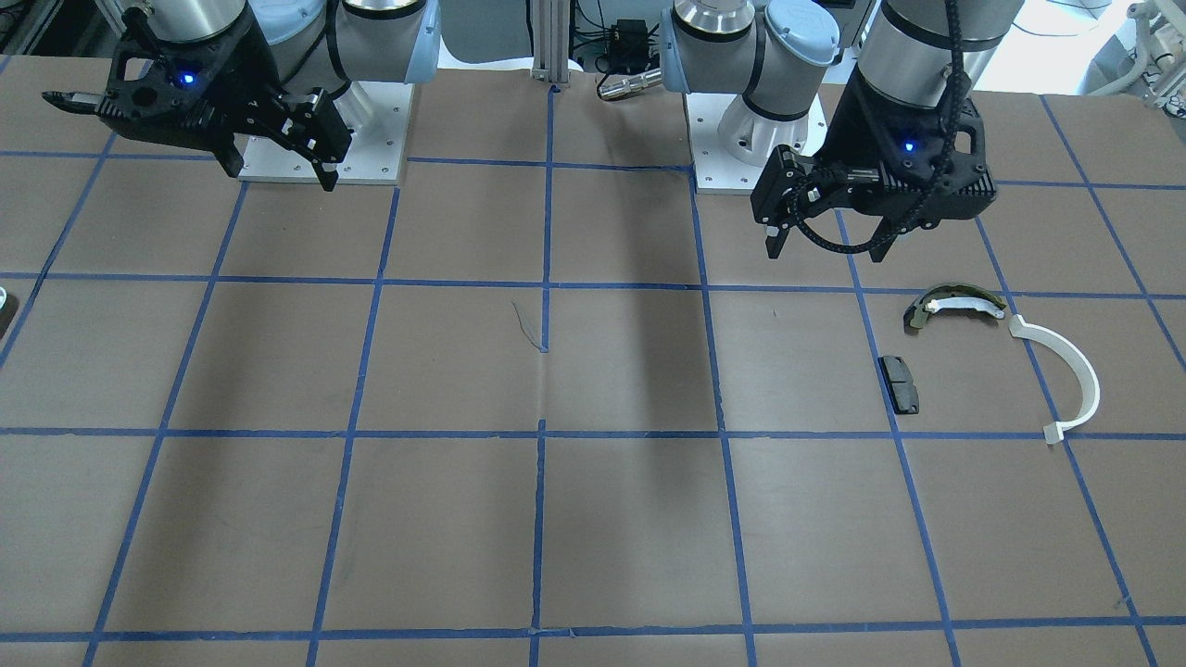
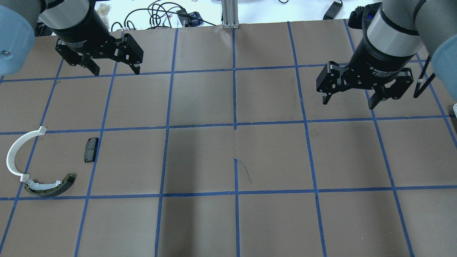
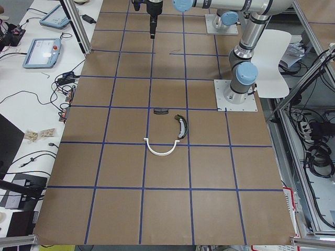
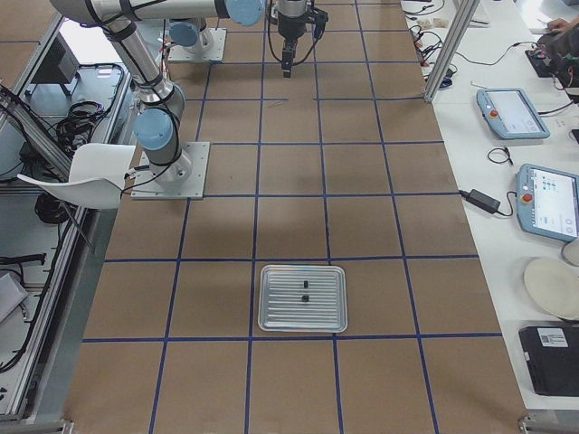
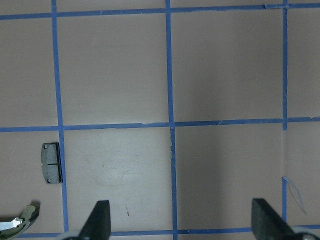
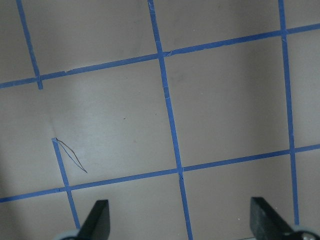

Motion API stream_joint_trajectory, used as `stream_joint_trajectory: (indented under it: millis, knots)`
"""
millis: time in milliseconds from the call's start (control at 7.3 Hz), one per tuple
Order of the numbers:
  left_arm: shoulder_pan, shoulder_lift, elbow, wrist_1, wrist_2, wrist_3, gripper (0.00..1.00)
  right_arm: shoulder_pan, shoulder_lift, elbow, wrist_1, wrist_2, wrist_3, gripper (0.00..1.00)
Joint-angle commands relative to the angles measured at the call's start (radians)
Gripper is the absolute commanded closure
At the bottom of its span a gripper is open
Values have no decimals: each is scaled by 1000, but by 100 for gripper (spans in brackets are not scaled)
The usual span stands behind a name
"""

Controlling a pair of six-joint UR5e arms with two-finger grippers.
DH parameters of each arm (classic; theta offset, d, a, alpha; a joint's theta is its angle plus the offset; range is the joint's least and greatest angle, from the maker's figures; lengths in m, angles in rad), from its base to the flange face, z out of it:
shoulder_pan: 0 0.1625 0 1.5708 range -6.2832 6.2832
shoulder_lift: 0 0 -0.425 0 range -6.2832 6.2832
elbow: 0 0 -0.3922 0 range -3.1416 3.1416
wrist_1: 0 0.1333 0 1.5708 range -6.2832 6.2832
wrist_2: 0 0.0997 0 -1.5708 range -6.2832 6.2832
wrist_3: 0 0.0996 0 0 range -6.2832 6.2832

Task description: Place bearing gear from tray to pile

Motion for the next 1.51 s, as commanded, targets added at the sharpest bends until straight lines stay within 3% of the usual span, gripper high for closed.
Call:
stream_joint_trajectory:
  millis: [0, 1371]
  knots:
    - [0, -1, 0, 0, -5, -1, 0, 0, 3, 1, -5, 14, 8, 0]
    - [1, 2, 0, 0, -2, 0, 0, 0, 0, 11, 3, 0, 11, 0]
